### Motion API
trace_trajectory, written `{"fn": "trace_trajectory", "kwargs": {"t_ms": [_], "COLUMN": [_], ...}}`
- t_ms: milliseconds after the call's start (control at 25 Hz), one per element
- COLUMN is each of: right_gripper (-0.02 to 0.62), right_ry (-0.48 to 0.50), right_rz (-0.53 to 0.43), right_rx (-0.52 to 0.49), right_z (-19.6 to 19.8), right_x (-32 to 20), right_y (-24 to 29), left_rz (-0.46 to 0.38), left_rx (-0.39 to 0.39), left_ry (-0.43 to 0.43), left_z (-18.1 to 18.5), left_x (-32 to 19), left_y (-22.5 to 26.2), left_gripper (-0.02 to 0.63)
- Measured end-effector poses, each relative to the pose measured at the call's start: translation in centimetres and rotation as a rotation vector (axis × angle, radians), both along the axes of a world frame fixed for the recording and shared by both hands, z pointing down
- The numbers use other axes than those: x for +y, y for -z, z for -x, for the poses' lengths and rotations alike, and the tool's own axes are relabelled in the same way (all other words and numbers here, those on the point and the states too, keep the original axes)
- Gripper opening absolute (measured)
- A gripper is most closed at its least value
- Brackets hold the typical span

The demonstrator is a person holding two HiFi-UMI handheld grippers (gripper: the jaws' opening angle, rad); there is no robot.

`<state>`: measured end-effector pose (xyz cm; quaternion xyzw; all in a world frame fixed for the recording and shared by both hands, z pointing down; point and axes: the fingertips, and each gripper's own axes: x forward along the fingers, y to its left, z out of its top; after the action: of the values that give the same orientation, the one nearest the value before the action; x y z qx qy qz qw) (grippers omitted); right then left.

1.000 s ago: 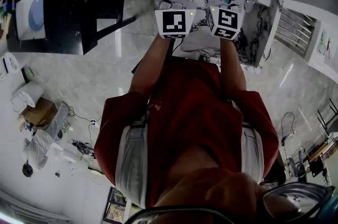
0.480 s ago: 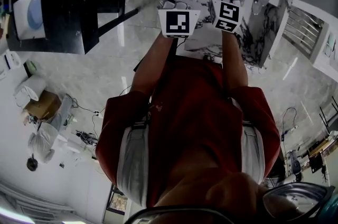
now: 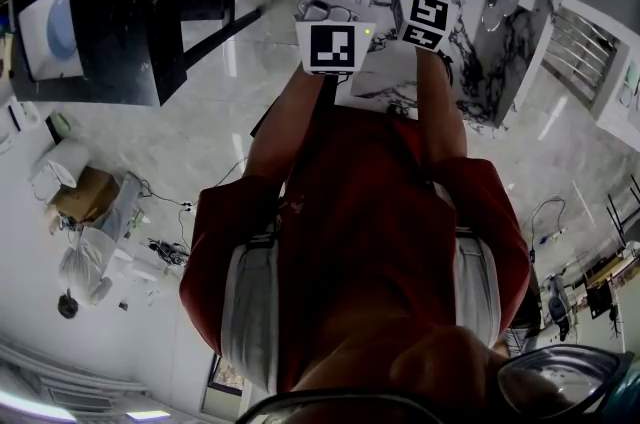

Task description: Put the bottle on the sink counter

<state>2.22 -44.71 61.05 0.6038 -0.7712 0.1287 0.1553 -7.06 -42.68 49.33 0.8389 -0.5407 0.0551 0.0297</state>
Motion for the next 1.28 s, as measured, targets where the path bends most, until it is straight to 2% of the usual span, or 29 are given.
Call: {"fn": "trace_trajectory", "kwargs": {"t_ms": [480, 840, 1120, 1280], "right_gripper": [0.337, 0.337, 0.337, 0.337], "right_ry": [-0.012, -0.011, -0.019, -0.021], "right_rz": [0.011, 0.022, 0.025, 0.018], "right_rx": [0.017, 0.020, 0.014, 0.013], "right_z": [0.1, 0.3, 0.2, 0.2], "right_x": [-0.5, -0.7, -0.6, -0.8], "right_y": [-2.0, -3.1, -3.6, -3.6], "left_rz": [0.033, 0.040, 0.042, 0.057], "left_rx": [0.010, -0.032, -0.010, -0.026], "left_ry": [0.027, 0.040, 0.062, 0.057], "left_z": [1.0, 2.2, 2.7, 2.6], "left_x": [-0.7, -1.2, -1.7, -1.5], "left_y": [-1.7, -2.3, -2.3, -2.7], "left_gripper": [0.003, 0.003, 0.003, 0.003]}}
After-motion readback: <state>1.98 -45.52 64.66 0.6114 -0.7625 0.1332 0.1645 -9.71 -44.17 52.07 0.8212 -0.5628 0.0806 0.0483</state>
